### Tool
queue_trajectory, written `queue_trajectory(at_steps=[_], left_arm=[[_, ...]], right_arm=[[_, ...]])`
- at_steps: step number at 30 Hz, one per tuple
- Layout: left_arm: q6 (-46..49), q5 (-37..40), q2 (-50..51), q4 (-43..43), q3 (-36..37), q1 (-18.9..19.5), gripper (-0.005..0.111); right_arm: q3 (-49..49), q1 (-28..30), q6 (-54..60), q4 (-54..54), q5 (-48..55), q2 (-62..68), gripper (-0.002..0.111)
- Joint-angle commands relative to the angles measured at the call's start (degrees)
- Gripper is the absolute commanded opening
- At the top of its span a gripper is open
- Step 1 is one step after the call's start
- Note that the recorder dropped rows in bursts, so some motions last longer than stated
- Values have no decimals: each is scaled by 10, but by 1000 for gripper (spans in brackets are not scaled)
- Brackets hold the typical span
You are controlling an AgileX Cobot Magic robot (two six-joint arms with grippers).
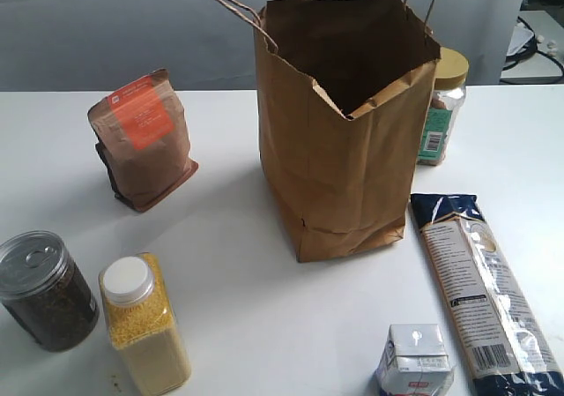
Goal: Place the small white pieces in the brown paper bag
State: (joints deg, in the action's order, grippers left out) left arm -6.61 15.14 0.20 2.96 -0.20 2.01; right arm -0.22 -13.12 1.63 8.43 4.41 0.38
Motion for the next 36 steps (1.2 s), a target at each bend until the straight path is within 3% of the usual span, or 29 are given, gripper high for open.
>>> queue_trajectory(at_steps=[1,30,36], left_arm=[[-3,-2,-2,-4,2,-3,0],[-3,-2,-2,-4,2,-3,0],[-3,-2,-2,-4,2,-3,0]], right_arm=[[2,-2,-1,-18,10,-4,0],[2,-2,-1,-18,9,-4,0],[2,19,-1,-18,10,-4,0]])
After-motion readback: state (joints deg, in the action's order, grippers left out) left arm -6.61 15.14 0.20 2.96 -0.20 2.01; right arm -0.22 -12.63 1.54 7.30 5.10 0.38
